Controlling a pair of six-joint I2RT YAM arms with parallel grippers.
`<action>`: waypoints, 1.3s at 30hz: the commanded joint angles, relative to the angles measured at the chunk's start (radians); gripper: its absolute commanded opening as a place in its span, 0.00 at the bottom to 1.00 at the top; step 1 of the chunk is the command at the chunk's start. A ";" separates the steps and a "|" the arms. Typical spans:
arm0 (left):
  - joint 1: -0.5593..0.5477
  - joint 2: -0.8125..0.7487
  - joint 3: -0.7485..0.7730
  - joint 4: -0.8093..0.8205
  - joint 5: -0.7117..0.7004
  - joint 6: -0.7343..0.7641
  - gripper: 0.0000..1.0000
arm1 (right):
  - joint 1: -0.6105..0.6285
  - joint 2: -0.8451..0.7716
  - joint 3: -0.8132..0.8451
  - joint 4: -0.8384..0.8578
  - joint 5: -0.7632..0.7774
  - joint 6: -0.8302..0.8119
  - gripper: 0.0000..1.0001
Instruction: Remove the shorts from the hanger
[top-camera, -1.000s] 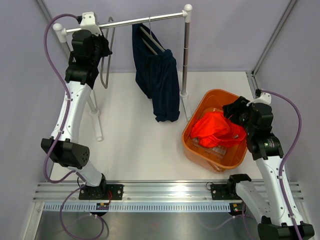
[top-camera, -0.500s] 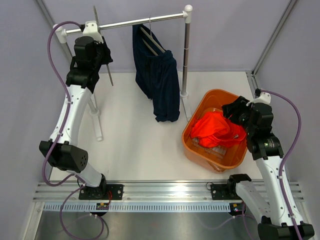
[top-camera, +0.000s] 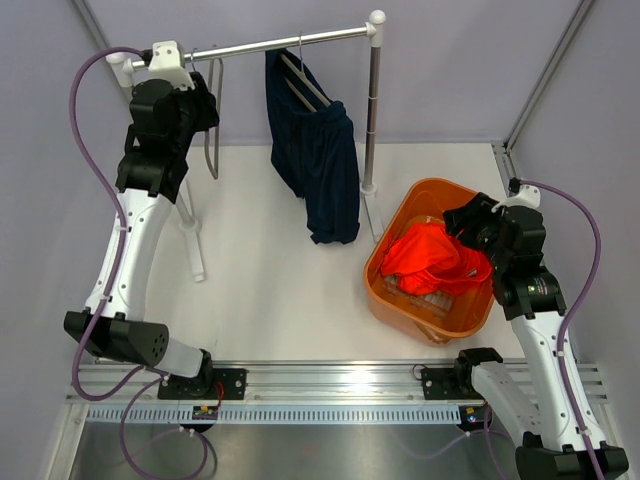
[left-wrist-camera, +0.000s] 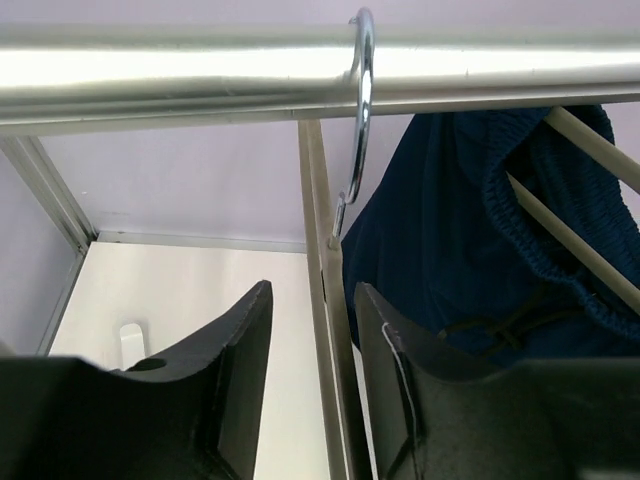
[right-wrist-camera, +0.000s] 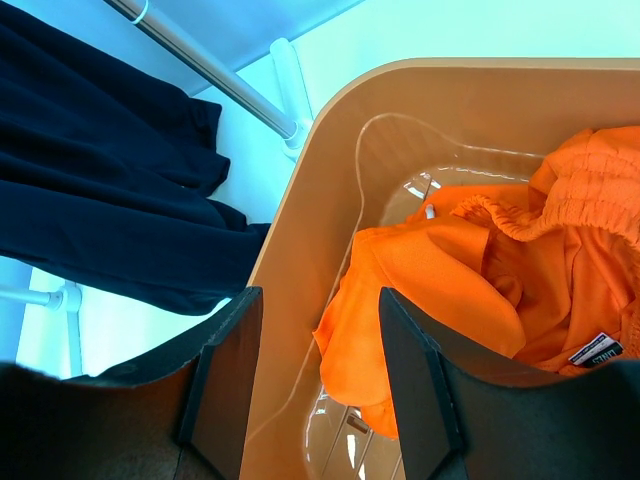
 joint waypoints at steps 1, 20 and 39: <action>-0.012 -0.044 -0.020 0.053 -0.036 0.005 0.44 | -0.005 -0.005 0.000 0.039 -0.018 -0.013 0.59; -0.524 -0.167 -0.054 0.361 -0.652 0.433 0.71 | -0.005 -0.011 0.014 0.016 -0.026 -0.018 0.60; -0.640 0.367 0.485 0.366 -0.790 0.164 0.84 | -0.005 0.007 0.049 -0.039 -0.035 -0.041 0.61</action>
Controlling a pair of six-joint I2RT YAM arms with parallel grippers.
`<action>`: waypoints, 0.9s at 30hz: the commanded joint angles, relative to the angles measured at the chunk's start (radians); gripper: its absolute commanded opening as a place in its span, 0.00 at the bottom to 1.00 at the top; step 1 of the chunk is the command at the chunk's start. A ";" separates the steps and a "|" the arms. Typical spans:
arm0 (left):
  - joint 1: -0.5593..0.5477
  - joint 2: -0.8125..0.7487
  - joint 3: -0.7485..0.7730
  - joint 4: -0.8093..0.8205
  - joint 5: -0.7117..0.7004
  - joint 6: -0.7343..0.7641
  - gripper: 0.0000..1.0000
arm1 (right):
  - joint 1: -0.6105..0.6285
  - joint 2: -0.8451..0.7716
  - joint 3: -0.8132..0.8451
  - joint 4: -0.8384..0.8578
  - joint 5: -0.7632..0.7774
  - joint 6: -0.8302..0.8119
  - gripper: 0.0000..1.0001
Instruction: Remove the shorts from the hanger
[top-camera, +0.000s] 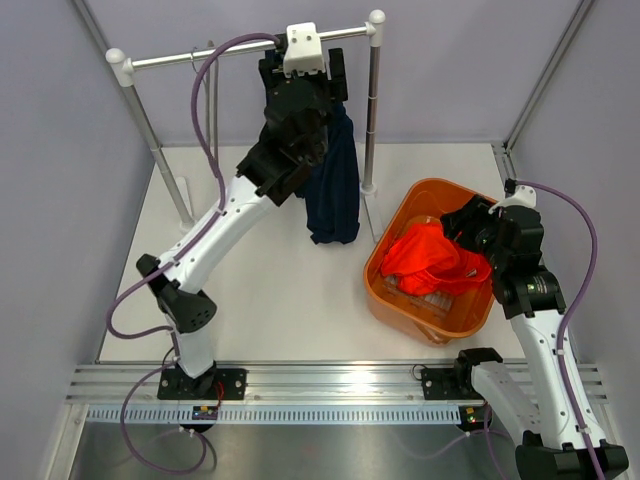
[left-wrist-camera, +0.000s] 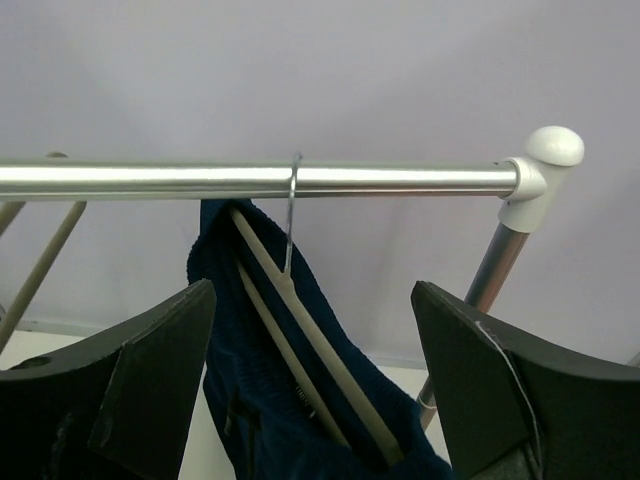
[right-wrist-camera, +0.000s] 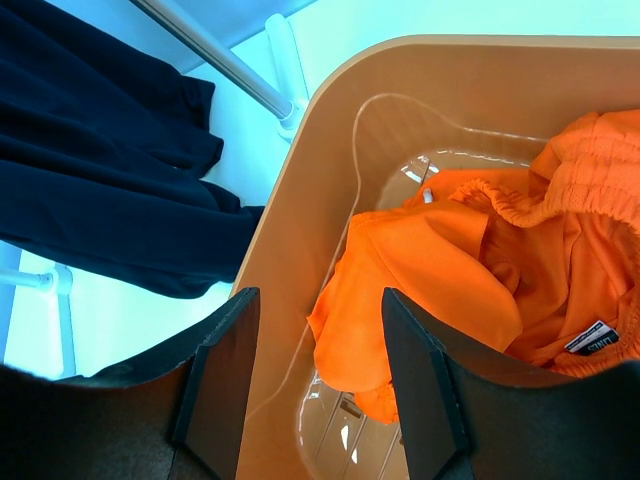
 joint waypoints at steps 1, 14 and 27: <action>-0.005 0.061 0.121 0.063 -0.104 -0.048 0.84 | -0.005 0.000 0.046 -0.008 -0.015 -0.023 0.61; 0.087 0.175 0.184 0.035 -0.129 -0.153 0.85 | -0.005 0.011 0.027 -0.005 -0.028 -0.027 0.60; 0.214 0.213 0.215 -0.055 0.088 -0.291 0.83 | -0.005 0.008 0.012 -0.002 -0.020 -0.026 0.60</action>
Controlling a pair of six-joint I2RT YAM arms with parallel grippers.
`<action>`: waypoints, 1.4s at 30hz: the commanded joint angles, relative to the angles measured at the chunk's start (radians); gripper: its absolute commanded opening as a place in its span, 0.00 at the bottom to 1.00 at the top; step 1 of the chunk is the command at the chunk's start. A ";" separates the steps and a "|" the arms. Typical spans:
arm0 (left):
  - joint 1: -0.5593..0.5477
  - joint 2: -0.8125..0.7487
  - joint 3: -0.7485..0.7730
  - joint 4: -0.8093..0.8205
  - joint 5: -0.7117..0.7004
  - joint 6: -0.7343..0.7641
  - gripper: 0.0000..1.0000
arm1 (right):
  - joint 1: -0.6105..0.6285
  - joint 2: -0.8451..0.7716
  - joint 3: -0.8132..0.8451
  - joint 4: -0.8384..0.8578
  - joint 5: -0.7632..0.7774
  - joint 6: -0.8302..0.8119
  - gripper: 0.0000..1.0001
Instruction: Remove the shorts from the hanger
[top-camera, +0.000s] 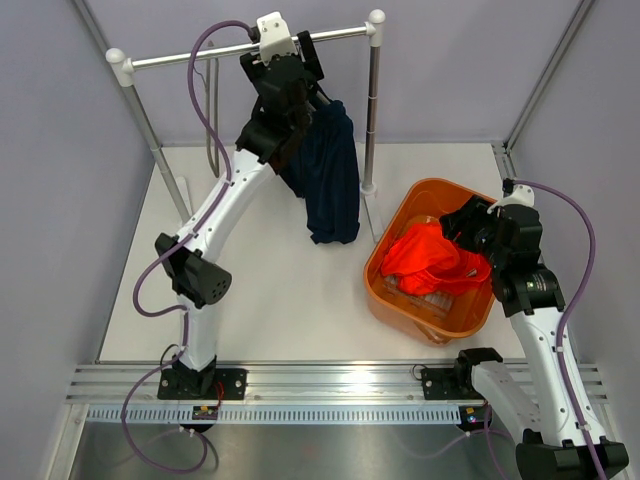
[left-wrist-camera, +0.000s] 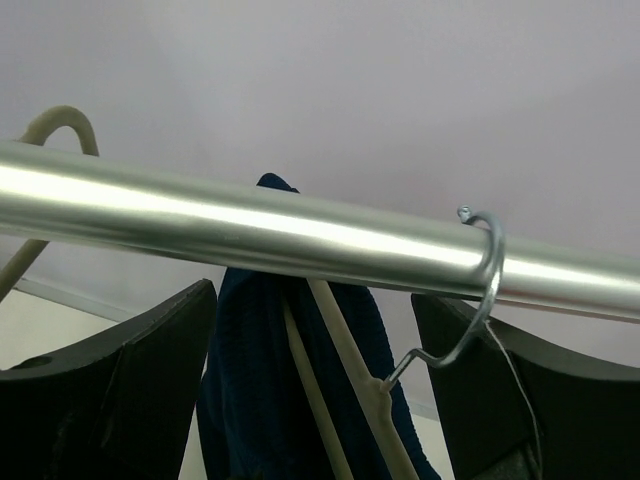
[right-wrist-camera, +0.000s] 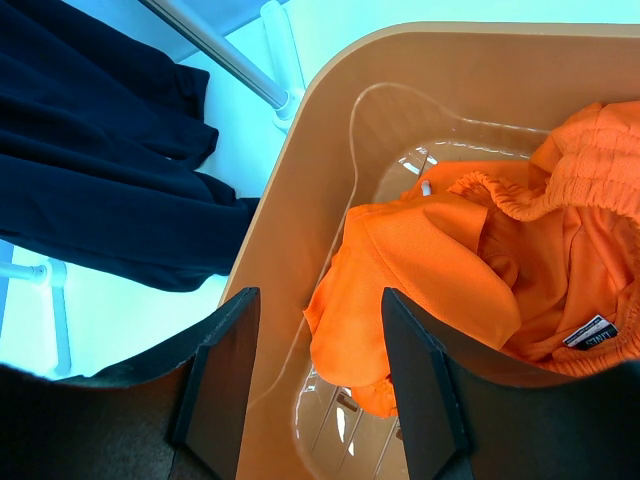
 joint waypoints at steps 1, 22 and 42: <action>0.022 0.004 0.044 0.007 0.089 -0.076 0.83 | -0.005 -0.005 0.007 0.015 -0.012 -0.019 0.60; 0.034 -0.037 0.001 -0.096 0.188 -0.087 0.46 | -0.005 -0.008 -0.026 0.038 -0.018 -0.016 0.60; 0.034 -0.093 0.010 -0.128 0.241 -0.073 0.47 | -0.005 -0.005 -0.019 0.044 -0.025 -0.016 0.61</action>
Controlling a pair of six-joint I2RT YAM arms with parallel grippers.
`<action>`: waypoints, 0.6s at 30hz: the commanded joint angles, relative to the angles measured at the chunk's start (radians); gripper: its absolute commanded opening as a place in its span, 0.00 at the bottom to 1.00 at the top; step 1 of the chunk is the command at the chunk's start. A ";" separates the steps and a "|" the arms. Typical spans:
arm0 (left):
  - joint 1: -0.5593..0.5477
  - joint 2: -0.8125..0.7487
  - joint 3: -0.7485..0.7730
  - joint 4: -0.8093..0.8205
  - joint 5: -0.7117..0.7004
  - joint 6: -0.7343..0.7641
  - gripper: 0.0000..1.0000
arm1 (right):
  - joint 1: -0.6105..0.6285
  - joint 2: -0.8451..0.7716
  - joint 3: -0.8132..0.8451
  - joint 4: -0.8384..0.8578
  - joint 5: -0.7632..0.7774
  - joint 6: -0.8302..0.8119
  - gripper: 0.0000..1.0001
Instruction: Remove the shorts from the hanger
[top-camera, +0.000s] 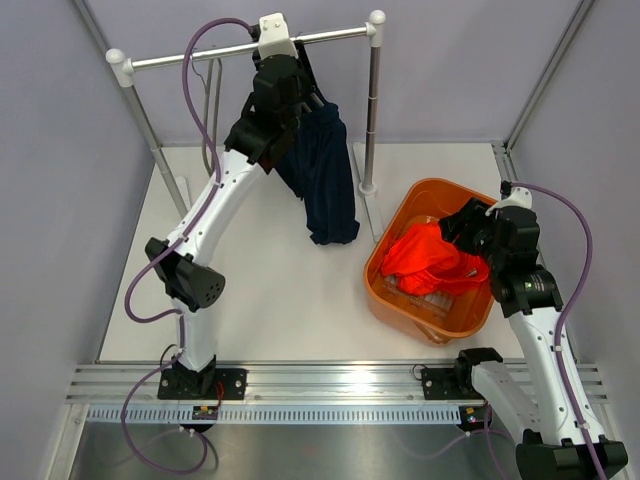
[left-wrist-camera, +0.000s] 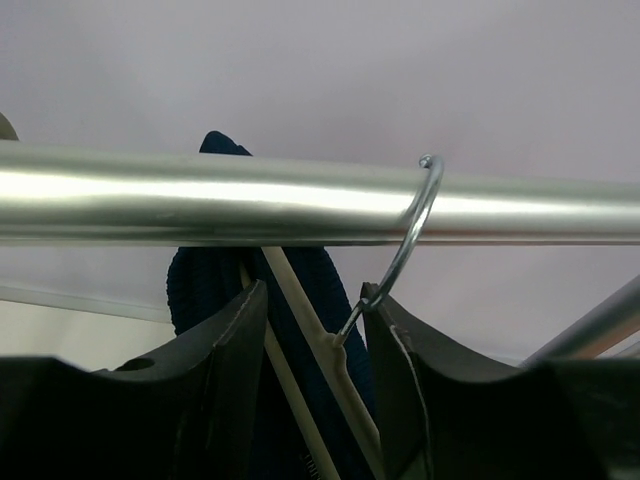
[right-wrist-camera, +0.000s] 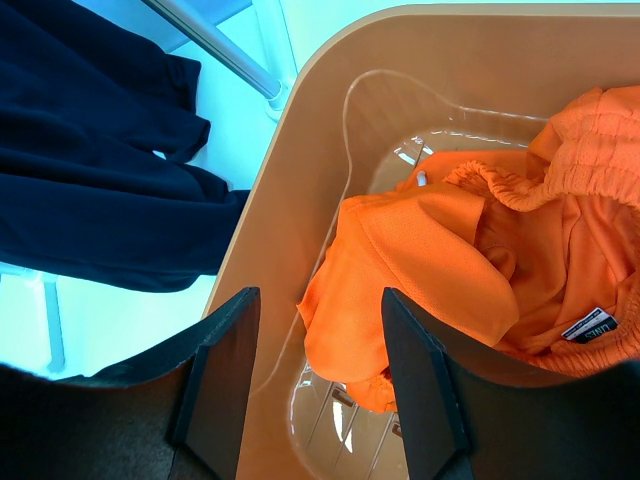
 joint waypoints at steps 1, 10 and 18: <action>0.006 -0.037 0.038 0.019 0.027 0.005 0.50 | -0.005 -0.002 0.005 0.040 -0.025 -0.016 0.61; 0.006 -0.002 0.060 0.028 0.074 -0.001 0.64 | -0.005 0.001 -0.002 0.043 -0.022 -0.016 0.61; 0.006 0.032 0.061 0.019 0.109 -0.029 0.64 | -0.005 0.005 -0.008 0.045 -0.023 -0.016 0.61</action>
